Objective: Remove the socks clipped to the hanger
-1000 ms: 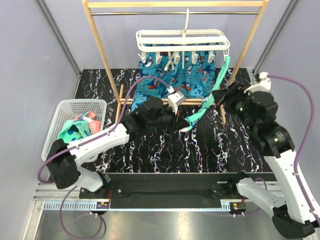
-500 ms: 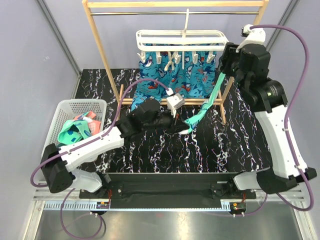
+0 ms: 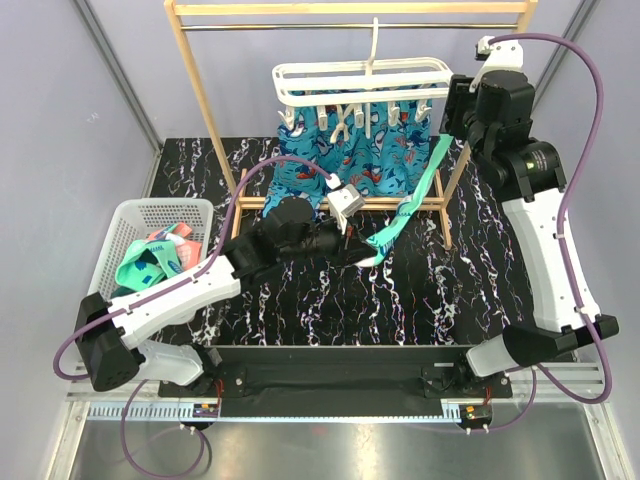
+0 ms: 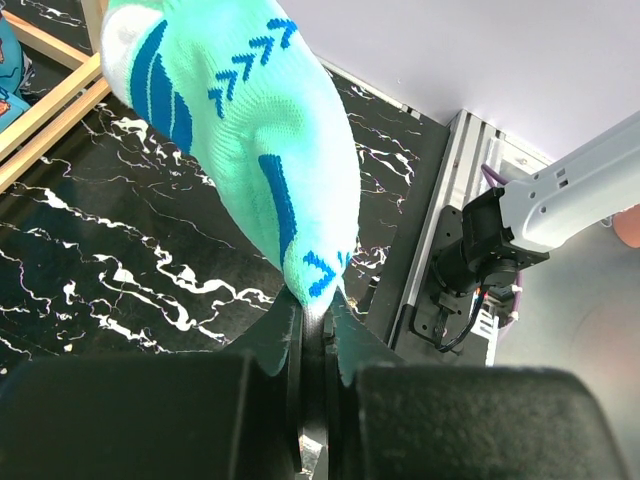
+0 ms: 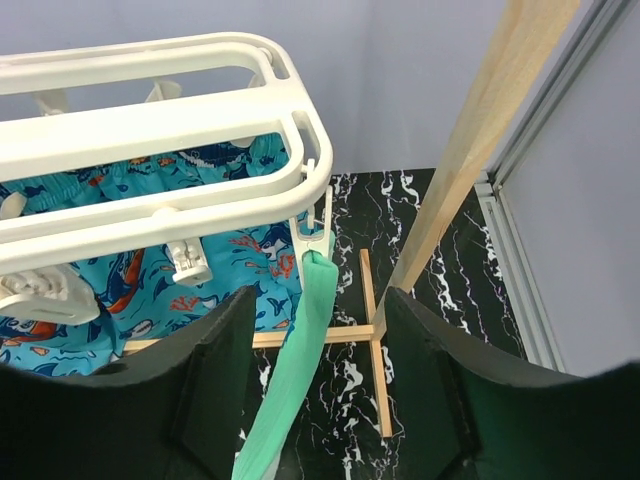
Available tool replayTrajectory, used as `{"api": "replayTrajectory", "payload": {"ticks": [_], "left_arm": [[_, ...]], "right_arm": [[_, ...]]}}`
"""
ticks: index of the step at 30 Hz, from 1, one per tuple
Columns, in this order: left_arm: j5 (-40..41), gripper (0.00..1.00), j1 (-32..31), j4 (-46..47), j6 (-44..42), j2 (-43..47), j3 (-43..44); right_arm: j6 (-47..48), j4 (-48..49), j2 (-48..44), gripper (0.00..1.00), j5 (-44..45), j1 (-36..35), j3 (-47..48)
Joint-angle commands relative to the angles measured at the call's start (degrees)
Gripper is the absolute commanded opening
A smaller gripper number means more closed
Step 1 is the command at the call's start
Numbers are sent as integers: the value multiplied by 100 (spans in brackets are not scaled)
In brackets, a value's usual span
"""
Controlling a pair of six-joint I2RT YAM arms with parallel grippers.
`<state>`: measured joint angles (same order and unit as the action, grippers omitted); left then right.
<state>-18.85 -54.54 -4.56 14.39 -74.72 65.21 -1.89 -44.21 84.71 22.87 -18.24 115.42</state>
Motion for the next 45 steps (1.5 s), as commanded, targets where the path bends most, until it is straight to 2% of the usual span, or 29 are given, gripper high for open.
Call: {"api": "replayTrajectory", "payload": {"ticks": [1, 14, 30, 37, 43, 45], "left_arm": [[-22, 0, -12, 306, -24, 230, 9], [-13, 0, -21, 333, -50, 230, -43], [-57, 0, -12, 350, -24, 238, -43], [-75, 0, -12, 377, -16, 256, -52], [-75, 0, -12, 377, -15, 256, -52], [-75, 0, -12, 368, -15, 265, -52]], "right_arm": [[163, 770, -156, 61, -99, 83, -412], [163, 1660, -209, 55, -591, 330, -1012], [312, 2548, -279, 56, -767, 479, -1565], [303, 2653, -253, 55, -758, 497, -1627], [321, 2900, -227, 45, -732, 514, -1724], [321, 2953, -218, 33, -697, 523, -1742]]}}
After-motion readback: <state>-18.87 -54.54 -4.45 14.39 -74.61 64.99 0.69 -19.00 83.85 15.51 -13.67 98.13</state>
